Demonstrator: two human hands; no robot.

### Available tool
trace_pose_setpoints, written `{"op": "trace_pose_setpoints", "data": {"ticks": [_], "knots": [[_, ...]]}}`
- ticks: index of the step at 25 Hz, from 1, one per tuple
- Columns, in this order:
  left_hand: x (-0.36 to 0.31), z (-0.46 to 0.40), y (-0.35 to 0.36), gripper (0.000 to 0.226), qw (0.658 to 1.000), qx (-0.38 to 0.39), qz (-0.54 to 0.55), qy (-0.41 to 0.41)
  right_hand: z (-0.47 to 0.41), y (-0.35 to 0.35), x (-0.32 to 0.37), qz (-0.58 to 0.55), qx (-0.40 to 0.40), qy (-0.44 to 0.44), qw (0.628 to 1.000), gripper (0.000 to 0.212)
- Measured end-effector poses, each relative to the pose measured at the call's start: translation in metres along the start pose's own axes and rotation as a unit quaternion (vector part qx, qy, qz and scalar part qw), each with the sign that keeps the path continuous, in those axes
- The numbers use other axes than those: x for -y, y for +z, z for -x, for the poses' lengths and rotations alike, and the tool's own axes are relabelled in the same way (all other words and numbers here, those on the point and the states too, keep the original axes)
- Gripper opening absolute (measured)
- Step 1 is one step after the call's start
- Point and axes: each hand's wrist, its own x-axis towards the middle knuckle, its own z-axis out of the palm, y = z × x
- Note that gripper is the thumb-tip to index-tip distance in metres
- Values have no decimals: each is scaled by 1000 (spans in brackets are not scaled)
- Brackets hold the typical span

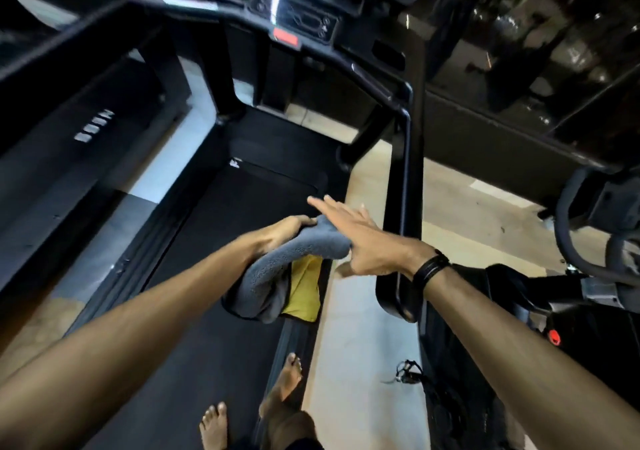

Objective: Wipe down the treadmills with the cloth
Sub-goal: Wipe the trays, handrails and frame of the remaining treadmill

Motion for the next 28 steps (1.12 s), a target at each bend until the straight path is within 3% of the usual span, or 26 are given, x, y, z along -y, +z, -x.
{"op": "trace_pose_setpoints", "data": {"ticks": [1,4,9,10,12,14,18,21,23,28], "knots": [[-5,16,-16,21,1000,-11,-23,3,-7,-4,19,7,10,-16,1000,102],[-19,71,-74,21,992,-67,-95,37,-36,-26,81,-19,-68,-88,994,38],[-33,171,-154,82,977,-157,-72,127,-89,-60,170,-18,-164,-153,974,40],[-35,192,-166,76,961,-203,-112,154,-98,-64,188,-26,-175,-172,969,45],[-36,231,-187,46,879,-314,-289,214,-117,-73,223,-47,-182,-211,959,38],[-36,262,-212,17,801,-399,-396,205,-138,-84,249,-43,-187,-245,950,22],[-53,305,-248,19,731,-478,-472,119,-183,-100,281,-35,-98,-285,953,25],[-78,315,-266,11,689,-535,-479,100,-220,-112,297,-56,-132,-290,946,36],[-93,317,-277,17,661,-557,-494,90,-240,-122,306,-81,-111,-306,942,28],[-96,333,-305,12,658,-600,-449,79,-280,-134,341,-98,-64,-361,925,8]]}}
